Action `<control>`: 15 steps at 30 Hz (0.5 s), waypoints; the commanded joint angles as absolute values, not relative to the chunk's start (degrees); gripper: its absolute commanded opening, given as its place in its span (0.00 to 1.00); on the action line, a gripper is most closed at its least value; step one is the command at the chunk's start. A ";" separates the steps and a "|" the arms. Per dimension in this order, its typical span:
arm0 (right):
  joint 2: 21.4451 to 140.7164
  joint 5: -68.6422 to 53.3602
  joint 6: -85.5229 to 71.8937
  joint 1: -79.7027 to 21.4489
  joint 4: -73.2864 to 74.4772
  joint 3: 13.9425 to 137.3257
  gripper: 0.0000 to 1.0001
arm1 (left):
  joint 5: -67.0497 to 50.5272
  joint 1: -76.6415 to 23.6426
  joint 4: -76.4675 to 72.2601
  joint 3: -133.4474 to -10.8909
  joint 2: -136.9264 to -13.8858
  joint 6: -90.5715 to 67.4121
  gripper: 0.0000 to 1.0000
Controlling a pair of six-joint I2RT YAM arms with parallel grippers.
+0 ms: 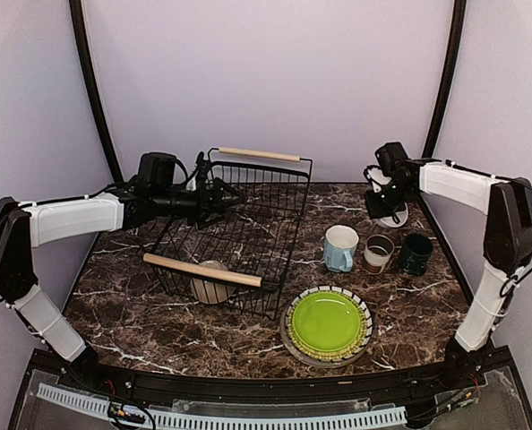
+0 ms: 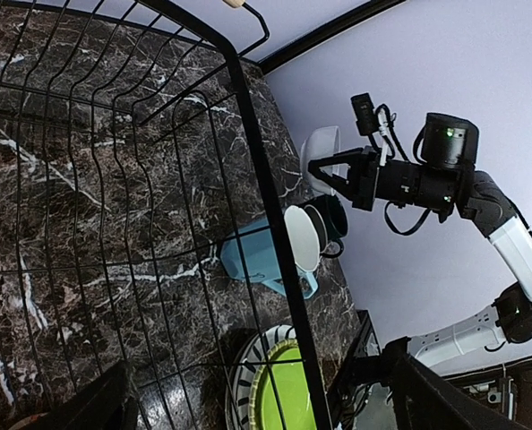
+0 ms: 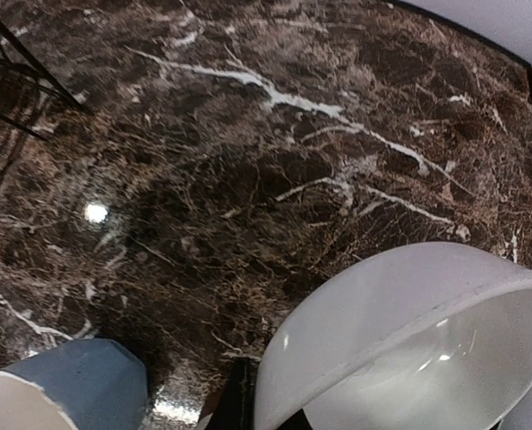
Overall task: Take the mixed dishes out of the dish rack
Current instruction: Place the bowl at the corner of the board.
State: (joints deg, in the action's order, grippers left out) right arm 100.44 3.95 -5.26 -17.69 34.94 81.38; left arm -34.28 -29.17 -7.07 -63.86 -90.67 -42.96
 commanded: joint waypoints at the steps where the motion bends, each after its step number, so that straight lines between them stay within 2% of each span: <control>1: 106.41 7.56 -2.11 -15.83 38.10 85.73 0.00 | -34.07 -29.68 -4.59 -66.02 -90.80 -41.51 0.98; 7: 116.13 9.19 -1.08 -14.30 38.94 91.99 0.00 | -33.29 -30.20 -2.36 -66.22 -90.66 -40.98 0.98; 13: 120.44 7.26 -1.49 -13.89 39.98 94.34 0.00 | -30.99 -30.81 4.30 -67.87 -90.54 -38.33 0.98; 15: 120.94 6.54 -1.89 -13.89 40.14 94.16 0.03 | -28.85 -31.15 8.03 -69.18 -90.79 -36.60 0.98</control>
